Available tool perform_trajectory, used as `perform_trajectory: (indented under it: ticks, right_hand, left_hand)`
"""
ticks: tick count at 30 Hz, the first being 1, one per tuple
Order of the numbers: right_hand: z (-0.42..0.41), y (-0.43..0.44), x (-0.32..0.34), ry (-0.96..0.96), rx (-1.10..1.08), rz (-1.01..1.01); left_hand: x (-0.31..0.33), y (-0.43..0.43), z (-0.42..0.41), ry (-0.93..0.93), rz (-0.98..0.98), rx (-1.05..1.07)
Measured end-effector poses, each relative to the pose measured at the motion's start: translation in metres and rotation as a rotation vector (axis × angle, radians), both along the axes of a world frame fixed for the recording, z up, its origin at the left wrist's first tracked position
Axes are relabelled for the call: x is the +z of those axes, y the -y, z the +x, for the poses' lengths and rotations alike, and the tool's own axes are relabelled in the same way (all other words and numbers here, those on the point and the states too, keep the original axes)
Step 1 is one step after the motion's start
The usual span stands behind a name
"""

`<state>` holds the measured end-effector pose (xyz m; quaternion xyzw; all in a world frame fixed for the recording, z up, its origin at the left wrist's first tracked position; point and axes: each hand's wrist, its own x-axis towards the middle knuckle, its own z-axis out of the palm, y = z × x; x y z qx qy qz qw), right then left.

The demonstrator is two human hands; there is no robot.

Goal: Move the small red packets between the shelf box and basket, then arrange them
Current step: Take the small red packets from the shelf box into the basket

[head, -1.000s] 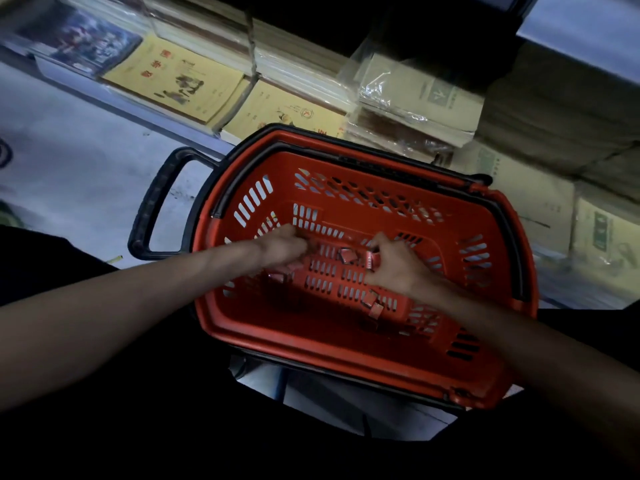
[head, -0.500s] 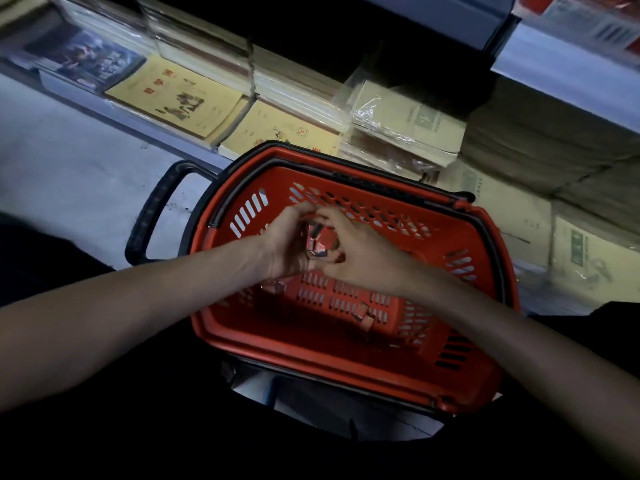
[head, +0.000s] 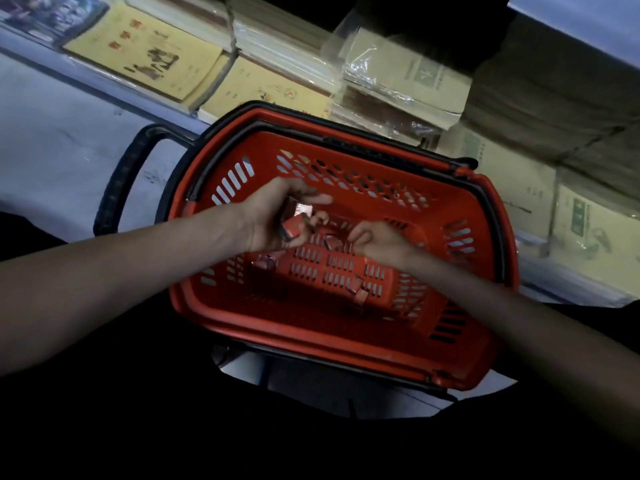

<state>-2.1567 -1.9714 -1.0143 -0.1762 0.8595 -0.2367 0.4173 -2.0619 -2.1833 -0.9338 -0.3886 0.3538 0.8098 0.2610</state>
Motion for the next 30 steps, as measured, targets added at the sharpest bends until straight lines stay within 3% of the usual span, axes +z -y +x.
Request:
perform_trajectory:
  ticks: [4,7,11,13,22,26,30]
  right_hand:
    - [0.015,-0.031,-0.054,-0.14,0.454,0.359]
    - [0.028,-0.045,-0.076,-0.18,0.651,0.376]
    - [0.039,-0.055,-0.095,-0.239,0.874,0.461]
    - [0.042,-0.056,-0.102,-0.292,0.985,0.478]
    - [0.037,-0.037,-0.104,-0.468,1.461,0.25]
    - [0.041,-0.029,-0.108,-0.448,1.49,0.268]
    - [0.034,-0.035,-0.101,-0.385,1.302,0.288]
  left_hand:
    - [-0.018,-0.004,0.01,0.161,-0.062,-0.065]
    - [-0.035,-0.005,0.025,0.195,-0.329,-0.31]
    - [-0.039,0.007,0.05,0.03,-0.692,-0.511]
    - [-0.034,0.011,0.061,-0.053,-0.78,-0.547]
    - [-0.052,0.034,0.071,0.053,-0.803,-0.628]
    - [-0.057,0.031,0.067,0.08,-0.805,-0.571]
    - [-0.053,0.029,0.058,0.165,-0.7,-0.506]
